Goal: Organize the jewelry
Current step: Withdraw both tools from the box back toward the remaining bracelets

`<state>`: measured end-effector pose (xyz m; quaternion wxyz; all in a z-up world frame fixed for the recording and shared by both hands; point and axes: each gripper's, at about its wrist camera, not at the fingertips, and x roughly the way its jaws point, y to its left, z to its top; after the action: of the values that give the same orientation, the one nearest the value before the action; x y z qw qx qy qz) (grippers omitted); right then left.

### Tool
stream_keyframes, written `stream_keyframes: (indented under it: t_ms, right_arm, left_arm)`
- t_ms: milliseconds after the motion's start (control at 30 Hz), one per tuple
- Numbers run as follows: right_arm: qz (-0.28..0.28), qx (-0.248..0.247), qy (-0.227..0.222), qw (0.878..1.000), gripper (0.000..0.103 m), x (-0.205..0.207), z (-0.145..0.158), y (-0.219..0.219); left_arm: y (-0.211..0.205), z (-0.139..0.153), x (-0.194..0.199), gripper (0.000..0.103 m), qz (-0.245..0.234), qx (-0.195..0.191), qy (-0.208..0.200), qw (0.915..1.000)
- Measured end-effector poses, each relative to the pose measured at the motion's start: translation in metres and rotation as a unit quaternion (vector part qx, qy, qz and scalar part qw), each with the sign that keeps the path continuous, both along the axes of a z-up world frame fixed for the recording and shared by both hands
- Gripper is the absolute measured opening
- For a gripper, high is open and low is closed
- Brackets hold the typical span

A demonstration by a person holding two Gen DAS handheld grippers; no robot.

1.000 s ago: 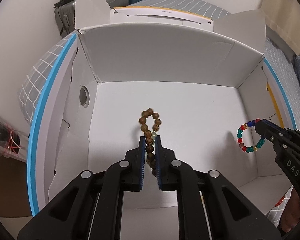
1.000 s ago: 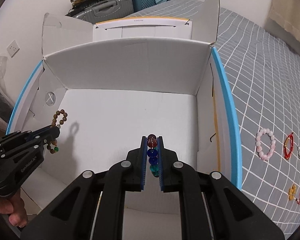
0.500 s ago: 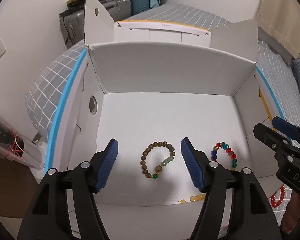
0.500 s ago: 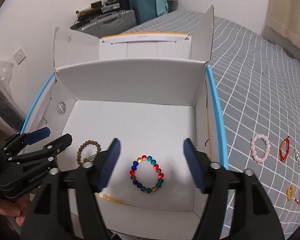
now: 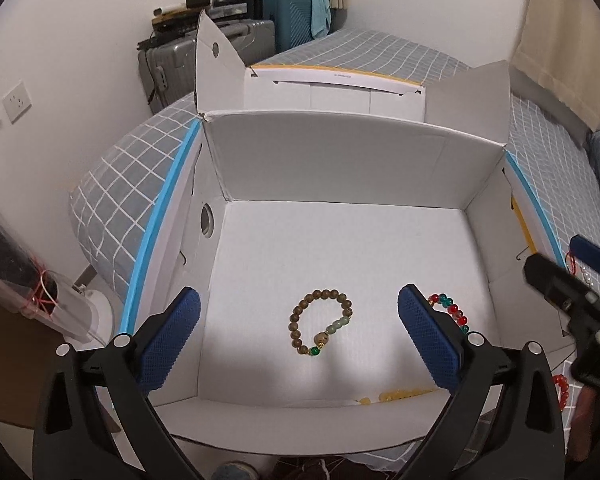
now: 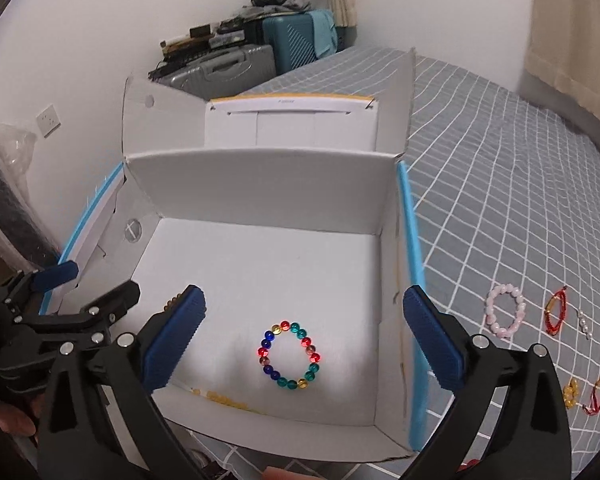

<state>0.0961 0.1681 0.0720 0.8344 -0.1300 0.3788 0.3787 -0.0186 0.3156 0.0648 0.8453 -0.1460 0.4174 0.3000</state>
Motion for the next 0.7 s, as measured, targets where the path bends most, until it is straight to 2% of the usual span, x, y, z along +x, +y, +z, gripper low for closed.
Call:
stream_keyframes:
  t_ms: [300, 700]
  right_arm:
    - [-0.038, 0.013, -0.024, 0.999, 0.095, 0.014, 0.017, -0.040]
    - [-0.131, 0.014, -0.034, 0.991, 0.095, 0.060, 0.030, -0.148]
  left_arm:
    - [-0.026, 0.008, 0.012, 0.097, -0.039, -0.002, -0.017, 0.9991]
    - [-0.100, 0.014, 0.066, 0.097, -0.129, 0.002, -0.023, 0.9913]
